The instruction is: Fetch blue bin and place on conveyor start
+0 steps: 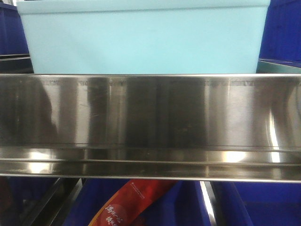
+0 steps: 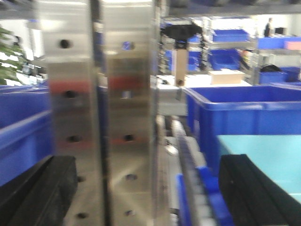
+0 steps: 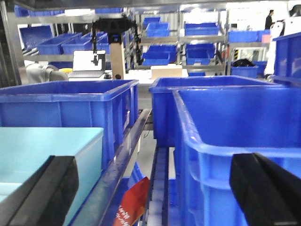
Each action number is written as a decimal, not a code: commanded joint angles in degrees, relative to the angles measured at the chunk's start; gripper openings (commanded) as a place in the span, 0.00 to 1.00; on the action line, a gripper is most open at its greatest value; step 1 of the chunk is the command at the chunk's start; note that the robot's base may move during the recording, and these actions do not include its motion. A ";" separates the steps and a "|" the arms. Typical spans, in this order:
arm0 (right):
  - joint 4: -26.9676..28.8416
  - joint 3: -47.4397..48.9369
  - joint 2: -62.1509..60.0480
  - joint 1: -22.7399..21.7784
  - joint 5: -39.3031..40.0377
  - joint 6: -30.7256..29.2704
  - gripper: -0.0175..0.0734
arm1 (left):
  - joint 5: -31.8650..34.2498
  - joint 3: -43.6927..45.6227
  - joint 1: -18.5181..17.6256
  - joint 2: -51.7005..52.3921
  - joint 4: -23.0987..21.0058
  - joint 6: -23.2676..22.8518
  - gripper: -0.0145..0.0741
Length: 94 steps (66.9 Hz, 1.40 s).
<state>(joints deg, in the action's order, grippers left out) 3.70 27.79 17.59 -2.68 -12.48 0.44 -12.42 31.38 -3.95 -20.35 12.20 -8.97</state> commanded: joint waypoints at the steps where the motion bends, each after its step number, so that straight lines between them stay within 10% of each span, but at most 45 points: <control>1: -0.54 2.60 2.62 1.69 -0.14 -0.44 0.79 | -0.65 2.32 -5.82 -2.52 0.04 0.64 0.73; 16: -0.54 10.70 12.30 10.45 -3.22 -3.04 0.79 | -8.49 10.96 -22.96 -14.57 -0.03 2.45 0.73; 27: -0.54 20.93 23.70 15.56 -14.88 -3.04 0.79 | -12.01 20.74 -28.73 -25.91 -3.01 2.33 0.73; 65: -6.15 64.85 62.03 15.71 -48.09 7.04 0.79 | -45.30 61.44 -16.59 -64.41 -4.08 -1.92 0.73; 94: -2.28 67.40 78.34 15.71 -48.80 8.11 0.70 | -46.58 63.13 -13.94 -76.10 -6.47 -1.92 0.73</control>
<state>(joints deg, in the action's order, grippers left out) 0.95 94.55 94.11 12.85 -61.67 8.07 -59.08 94.09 -18.02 -95.51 6.59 -10.46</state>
